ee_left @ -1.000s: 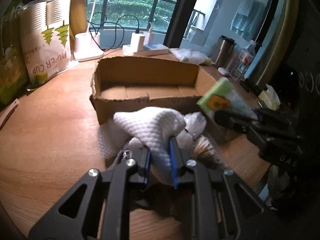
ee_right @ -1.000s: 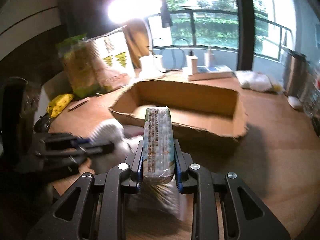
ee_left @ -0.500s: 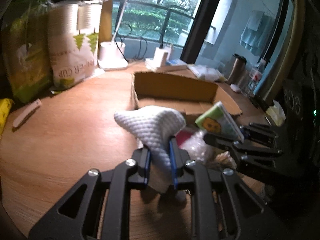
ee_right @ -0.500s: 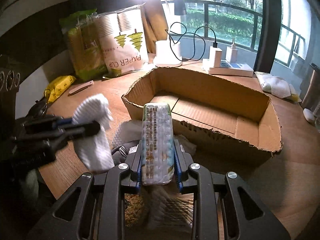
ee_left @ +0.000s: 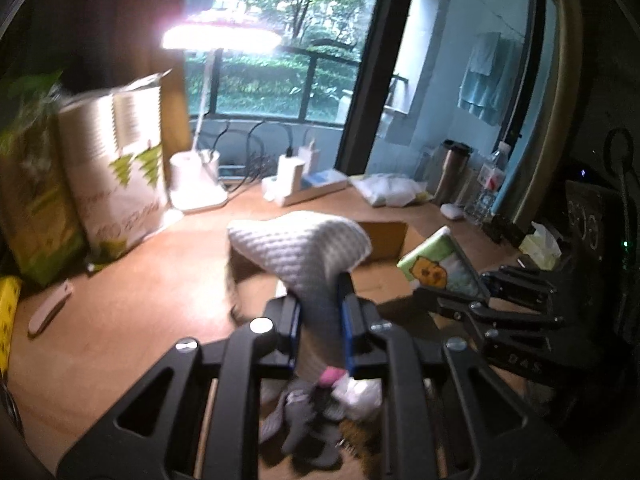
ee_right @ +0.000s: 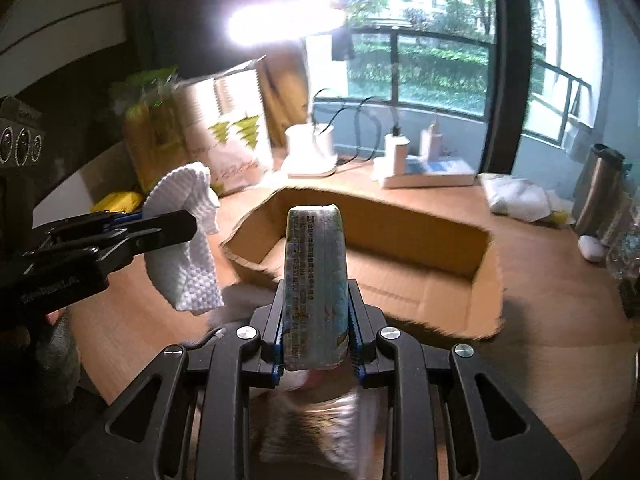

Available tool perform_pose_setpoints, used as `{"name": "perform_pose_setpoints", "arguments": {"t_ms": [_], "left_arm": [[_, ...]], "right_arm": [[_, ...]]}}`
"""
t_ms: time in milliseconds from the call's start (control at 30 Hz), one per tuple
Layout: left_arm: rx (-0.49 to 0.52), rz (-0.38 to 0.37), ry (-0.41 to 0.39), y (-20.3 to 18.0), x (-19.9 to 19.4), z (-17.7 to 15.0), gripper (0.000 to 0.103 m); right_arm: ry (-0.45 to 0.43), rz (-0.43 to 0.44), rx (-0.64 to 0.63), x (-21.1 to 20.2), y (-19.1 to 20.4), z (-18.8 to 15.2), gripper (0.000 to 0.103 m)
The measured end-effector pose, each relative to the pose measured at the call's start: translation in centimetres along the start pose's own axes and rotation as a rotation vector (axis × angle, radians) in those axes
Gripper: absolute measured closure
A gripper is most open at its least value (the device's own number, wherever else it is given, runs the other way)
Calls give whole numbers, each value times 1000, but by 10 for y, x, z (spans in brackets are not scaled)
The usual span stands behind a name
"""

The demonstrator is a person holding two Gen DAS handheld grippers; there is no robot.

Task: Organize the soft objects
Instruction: 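Carry the cloth with the left tool while the right tool carries the tissue pack into the box, releasing both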

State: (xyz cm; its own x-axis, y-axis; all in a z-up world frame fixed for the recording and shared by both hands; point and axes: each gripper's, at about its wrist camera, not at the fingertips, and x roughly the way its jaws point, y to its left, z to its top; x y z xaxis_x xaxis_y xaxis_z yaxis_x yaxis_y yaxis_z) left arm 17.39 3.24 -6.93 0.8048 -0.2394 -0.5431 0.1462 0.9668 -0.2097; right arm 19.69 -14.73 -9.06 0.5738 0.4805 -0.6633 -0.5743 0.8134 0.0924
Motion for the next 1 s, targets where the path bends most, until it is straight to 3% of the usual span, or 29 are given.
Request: {"name": "perform_pose_setpoints", "arguments": {"t_ms": [400,700,1000], "left_arm": [[103,-23,-20,-53,45,35,86],[154,-29,-31,-83,89,39,86],[123,-86,81,-83,140,30,84]], "right_arm": [[-58,-92,78,-2,-77,12,76],[-61,-90,116,14,-113,10,76],[-35,-71,144,32,-127,9,76]]}}
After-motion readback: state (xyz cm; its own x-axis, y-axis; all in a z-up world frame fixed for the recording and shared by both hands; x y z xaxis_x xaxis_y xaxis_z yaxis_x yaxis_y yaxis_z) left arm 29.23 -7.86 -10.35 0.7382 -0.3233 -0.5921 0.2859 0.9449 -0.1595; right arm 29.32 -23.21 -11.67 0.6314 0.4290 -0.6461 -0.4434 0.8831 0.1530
